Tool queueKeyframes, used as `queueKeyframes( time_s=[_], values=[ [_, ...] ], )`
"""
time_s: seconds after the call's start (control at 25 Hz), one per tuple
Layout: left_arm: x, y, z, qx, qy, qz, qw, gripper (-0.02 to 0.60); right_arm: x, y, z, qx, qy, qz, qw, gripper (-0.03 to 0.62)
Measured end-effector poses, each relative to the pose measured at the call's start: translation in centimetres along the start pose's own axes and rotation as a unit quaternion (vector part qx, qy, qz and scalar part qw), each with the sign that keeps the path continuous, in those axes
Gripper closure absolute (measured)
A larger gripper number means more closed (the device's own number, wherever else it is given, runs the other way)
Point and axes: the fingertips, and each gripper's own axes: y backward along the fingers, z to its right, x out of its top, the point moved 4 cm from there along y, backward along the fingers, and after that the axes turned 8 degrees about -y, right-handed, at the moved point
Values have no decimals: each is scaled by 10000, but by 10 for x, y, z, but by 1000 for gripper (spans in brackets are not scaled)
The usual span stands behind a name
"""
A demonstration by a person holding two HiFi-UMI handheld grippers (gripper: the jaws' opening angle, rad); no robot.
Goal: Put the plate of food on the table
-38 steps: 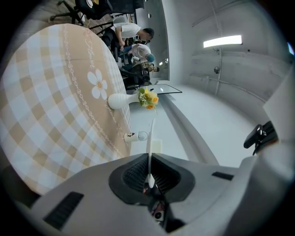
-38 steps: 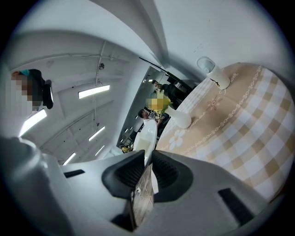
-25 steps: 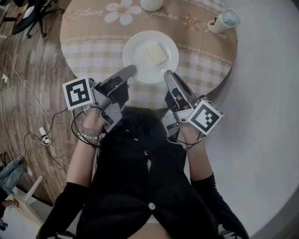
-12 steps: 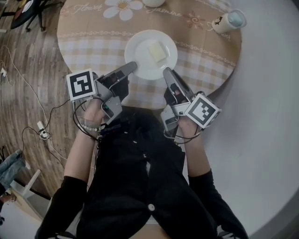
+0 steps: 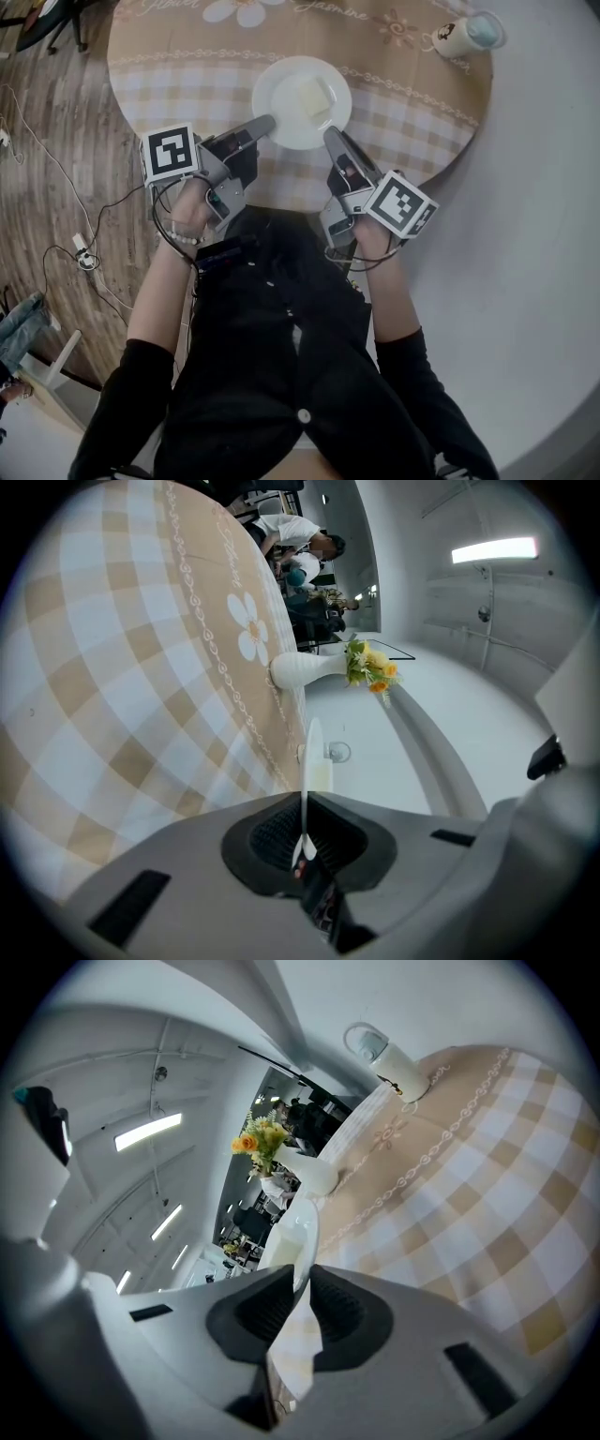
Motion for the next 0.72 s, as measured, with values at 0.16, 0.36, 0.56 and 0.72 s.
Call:
queueKeyframes(
  time_s=[0.16, 0.36, 0.56, 0.72],
  values=[
    [-2, -6, -14, 119, 49, -94, 9999, 572, -3, -7, 15, -147, -77, -97, 9998, 554],
    [-2, -12, -34, 174, 60, -172, 9997, 571, -9, -20, 34, -331, -146, -244, 9990, 554],
    [-2, -16, -51, 272, 79, -239, 9993, 572, -15, -29, 48, -480, -208, -379, 9979, 554],
    [-3, -19, -62, 406, 59, -343, 9986, 571, -21, -33, 60, -631, -250, -468, 9966, 553]
  ],
)
